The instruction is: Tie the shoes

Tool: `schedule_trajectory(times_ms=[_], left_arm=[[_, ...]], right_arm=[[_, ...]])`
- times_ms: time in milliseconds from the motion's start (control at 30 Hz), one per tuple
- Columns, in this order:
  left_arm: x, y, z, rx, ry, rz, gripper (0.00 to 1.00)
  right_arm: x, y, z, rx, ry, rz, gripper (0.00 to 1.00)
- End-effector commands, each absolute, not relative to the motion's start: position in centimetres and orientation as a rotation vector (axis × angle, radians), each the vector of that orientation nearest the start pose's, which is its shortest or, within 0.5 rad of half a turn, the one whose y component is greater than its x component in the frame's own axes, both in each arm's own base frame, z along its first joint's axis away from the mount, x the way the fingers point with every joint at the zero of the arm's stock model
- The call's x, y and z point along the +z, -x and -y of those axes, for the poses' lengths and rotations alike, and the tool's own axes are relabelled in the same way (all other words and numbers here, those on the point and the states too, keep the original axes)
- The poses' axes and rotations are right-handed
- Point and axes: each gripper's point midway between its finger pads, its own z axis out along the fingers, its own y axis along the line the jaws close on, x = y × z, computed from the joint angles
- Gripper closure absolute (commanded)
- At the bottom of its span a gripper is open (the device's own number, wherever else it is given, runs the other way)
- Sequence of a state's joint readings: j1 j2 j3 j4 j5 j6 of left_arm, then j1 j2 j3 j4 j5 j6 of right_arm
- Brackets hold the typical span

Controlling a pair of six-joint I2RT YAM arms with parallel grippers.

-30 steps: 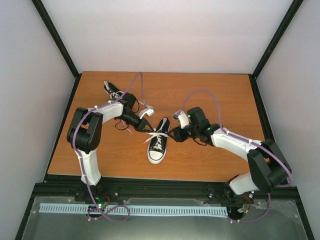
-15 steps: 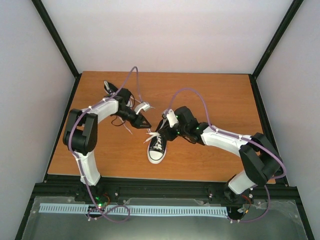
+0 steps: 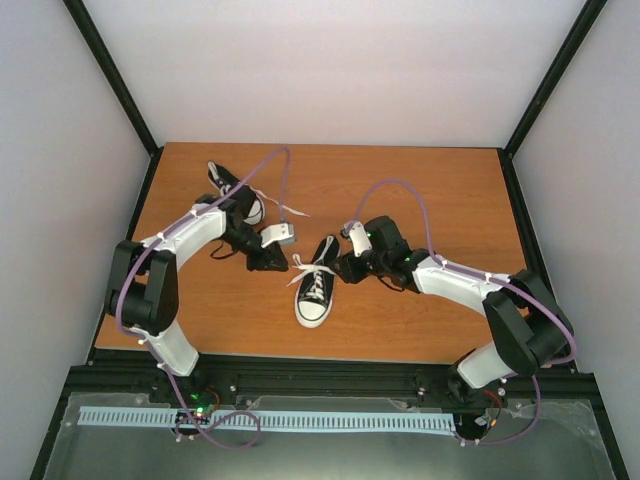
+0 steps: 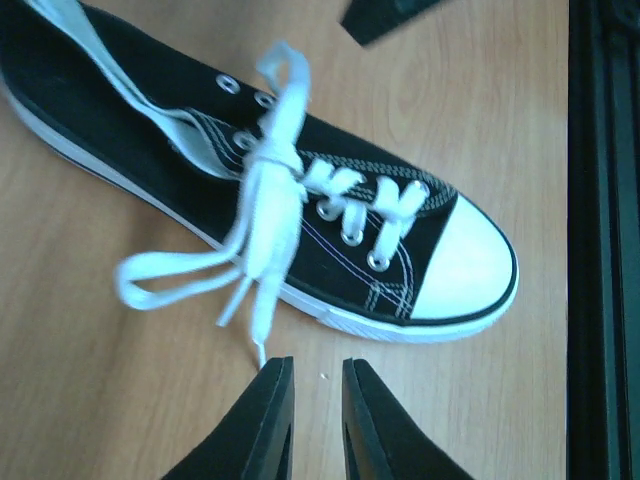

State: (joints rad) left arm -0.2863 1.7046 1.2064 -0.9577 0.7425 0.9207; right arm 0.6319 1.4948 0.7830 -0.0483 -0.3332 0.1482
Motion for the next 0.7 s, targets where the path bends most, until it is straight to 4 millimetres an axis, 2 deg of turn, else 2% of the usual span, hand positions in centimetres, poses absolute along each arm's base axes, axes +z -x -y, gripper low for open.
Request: schedule_trajectory(times_ms=[0, 100, 233, 400, 667], left_arm=[[9.3, -26.2, 19.4, -0.799, -1.766, -2.109, 0.81], [7.6, -27.0, 19.7, -0.747, -1.774, -2.138, 0.76], [6.5, -28.0, 20.6, -0.696, -1.768, -2.139, 0.68], [6.7, -29.4, 21.5, -0.704, -1.742, -2.127, 0.64], [7.3, -30.0, 23.1, -0.731, -1.736, -2.105, 0.65]], right_arm=[[11.0, -29.0, -28.2, 0.797, 0.726, -2.25, 0.48], [11.1, -29.0, -28.3, 0.799, 0.727, -2.249, 0.48], [11.2, -29.0, -28.2, 0.792, 0.729, -2.249, 0.48], [11.1, -29.1, -28.0, 0.785, 0.729, -2.25, 0.48], [11.3, -29.2, -28.0, 0.785, 0.728, -2.243, 0.48]])
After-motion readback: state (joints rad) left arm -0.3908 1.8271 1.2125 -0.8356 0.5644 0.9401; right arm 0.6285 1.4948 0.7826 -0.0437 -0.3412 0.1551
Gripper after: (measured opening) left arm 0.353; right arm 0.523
